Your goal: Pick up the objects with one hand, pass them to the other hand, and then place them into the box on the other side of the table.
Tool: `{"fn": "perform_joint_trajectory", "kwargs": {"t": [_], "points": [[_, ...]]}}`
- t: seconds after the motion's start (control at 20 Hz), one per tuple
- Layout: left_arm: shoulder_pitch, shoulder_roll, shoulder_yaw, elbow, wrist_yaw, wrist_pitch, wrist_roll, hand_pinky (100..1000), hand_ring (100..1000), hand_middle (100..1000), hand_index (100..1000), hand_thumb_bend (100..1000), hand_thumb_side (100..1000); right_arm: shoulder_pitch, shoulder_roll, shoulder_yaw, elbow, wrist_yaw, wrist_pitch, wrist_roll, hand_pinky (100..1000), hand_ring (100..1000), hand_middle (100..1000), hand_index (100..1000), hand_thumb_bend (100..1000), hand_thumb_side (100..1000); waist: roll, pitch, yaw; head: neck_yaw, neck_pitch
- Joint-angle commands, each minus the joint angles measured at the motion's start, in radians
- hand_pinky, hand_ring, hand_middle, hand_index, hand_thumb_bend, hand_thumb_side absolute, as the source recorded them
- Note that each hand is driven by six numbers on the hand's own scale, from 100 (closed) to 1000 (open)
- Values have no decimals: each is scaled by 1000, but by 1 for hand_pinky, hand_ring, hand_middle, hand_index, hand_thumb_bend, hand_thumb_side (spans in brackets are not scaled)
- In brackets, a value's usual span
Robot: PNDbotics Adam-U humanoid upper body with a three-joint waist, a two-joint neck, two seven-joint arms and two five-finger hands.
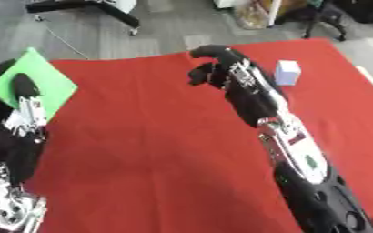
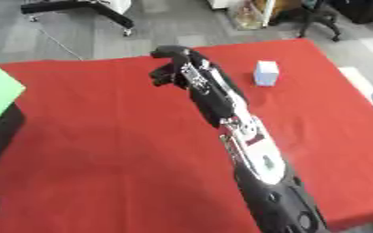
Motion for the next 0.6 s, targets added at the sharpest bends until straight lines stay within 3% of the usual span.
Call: {"fn": "perform_joint_trajectory", "kwargs": {"t": [0.05,0.15,0.25,0.3,0.35,0.45,0.6], "points": [[18,82,73,-23,-67,71,-41,499,409,443,707,100,667,-1,-4,-37,16,65,-13,-34,675,657,767,777,100,634,11,-7,1,66,-10],[58,145,130,-23,-134,160,-119,511,418,451,707,100,577,7,-3,-54,35,95,-19,-58,675,654,767,776,100,639,20,-12,2,121,-7],[96,199,182,-22,-210,253,-196,515,419,452,703,100,475,13,-3,-66,50,114,-25,-76,674,653,765,775,100,644,27,-15,2,150,-8],[114,224,204,-21,-245,301,-237,517,420,453,703,100,421,16,-3,-71,56,121,-27,-83,674,652,764,774,100,647,30,-16,2,156,-9],[130,248,222,-16,-280,347,-283,524,423,456,703,100,305,18,-3,-75,62,127,-29,-90,674,650,761,773,100,652,33,-17,2,158,-12],[146,292,252,15,-350,418,-379,528,422,456,700,100,196,22,-2,-81,72,135,-33,-100,673,647,758,772,100,656,36,-19,1,156,-17],[139,349,283,106,-445,480,-499,543,429,465,702,100,123,27,-3,-84,83,142,-36,-106,673,644,754,769,100,659,37,-23,-2,145,-27]]}}
